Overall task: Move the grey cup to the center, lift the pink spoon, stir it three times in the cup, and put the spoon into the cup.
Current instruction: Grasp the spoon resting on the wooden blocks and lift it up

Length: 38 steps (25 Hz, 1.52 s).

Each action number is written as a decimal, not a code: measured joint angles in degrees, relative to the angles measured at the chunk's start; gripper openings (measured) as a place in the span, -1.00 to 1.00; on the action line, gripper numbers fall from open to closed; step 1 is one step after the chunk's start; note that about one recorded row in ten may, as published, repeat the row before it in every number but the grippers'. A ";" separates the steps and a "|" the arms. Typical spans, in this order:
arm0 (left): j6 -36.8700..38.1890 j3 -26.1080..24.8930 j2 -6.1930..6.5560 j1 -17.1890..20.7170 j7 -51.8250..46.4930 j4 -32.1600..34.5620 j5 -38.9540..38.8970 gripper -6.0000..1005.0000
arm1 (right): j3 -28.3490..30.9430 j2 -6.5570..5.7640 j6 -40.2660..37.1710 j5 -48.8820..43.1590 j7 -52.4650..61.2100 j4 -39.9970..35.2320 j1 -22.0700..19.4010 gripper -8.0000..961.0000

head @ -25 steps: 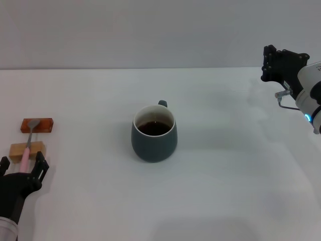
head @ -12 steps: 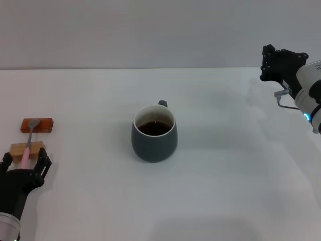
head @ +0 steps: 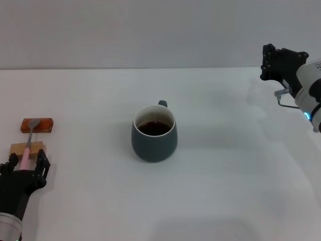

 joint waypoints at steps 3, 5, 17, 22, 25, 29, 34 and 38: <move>-0.05 0.02 0.00 0.04 0.09 0.09 0.00 0.32 | 0.00 0.00 0.00 0.00 0.00 0.00 0.00 -0.92; -0.06 0.02 0.00 0.12 0.18 0.20 0.00 0.27 | 0.00 0.00 0.00 0.00 0.00 0.00 0.00 -0.92; 0.32 0.31 0.00 0.52 0.04 0.71 0.00 0.08 | 0.13 0.02 0.00 -0.59 0.05 0.00 0.00 -0.92; 0.12 0.38 0.00 0.53 0.02 0.85 -0.07 0.06 | 0.35 0.08 0.01 -1.35 0.33 0.03 -0.06 -0.92; 0.11 0.38 0.00 0.56 0.04 0.88 -0.15 0.04 | 0.36 0.15 0.04 -1.39 0.35 0.09 -0.14 -0.92; 0.16 0.55 0.00 0.68 0.25 1.09 -0.20 -0.01 | 0.27 0.18 0.08 -1.44 0.37 0.21 -0.26 -0.92; 0.33 0.77 0.00 0.80 0.50 1.15 -0.89 -0.14 | 0.21 0.18 0.15 -1.47 0.36 0.51 -0.41 -0.92; 0.37 0.89 0.00 0.76 0.58 1.15 -0.98 -0.18 | 0.15 0.18 0.17 -1.49 0.35 0.56 -0.42 -0.92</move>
